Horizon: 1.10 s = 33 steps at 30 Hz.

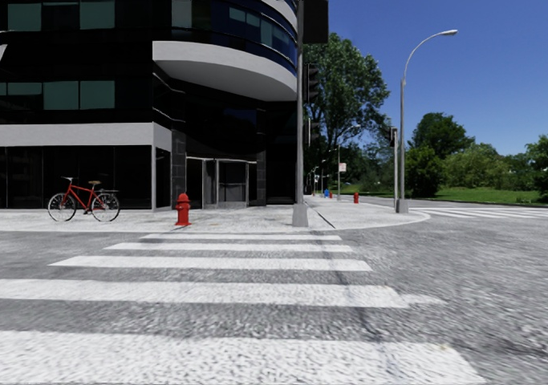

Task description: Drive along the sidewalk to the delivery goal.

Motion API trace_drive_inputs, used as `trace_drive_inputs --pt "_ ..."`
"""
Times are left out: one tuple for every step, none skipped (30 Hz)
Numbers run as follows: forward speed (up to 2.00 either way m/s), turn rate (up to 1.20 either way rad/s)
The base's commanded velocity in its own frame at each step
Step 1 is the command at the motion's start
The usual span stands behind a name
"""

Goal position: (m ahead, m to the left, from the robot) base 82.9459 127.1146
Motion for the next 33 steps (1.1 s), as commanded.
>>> trace_drive_inputs --pt "2.0 0.26" --pt "2.0 0.26" --pt "2.0 0.26" --pt "2.0 0.26" --pt "2.0 0.26" --pt "2.0 0.26" --pt "2.0 0.26" --pt "2.0 0.26" --pt "2.0 0.26" --pt "2.0 0.26" --pt "2.0 0.26" --pt "2.0 0.26" --pt "2.0 0.26" --pt "2.0 0.26" --pt "2.0 0.26" --pt "2.0 0.26" --pt "2.0 0.26" --pt "2.0 0.26" --pt "2.0 0.26" --pt "2.0 0.26" --pt "2.0 0.26" --pt "2.0 0.26" --pt "2.0 0.26" --pt "2.0 0.26" --pt "2.0 0.26" --pt "2.0 0.26" --pt "2.0 0.27" --pt "2.0 0.27" --pt "2.0 0.27" --pt "2.0 0.27" --pt "2.0 0.27" --pt "2.0 0.27" --pt "2.0 0.27"
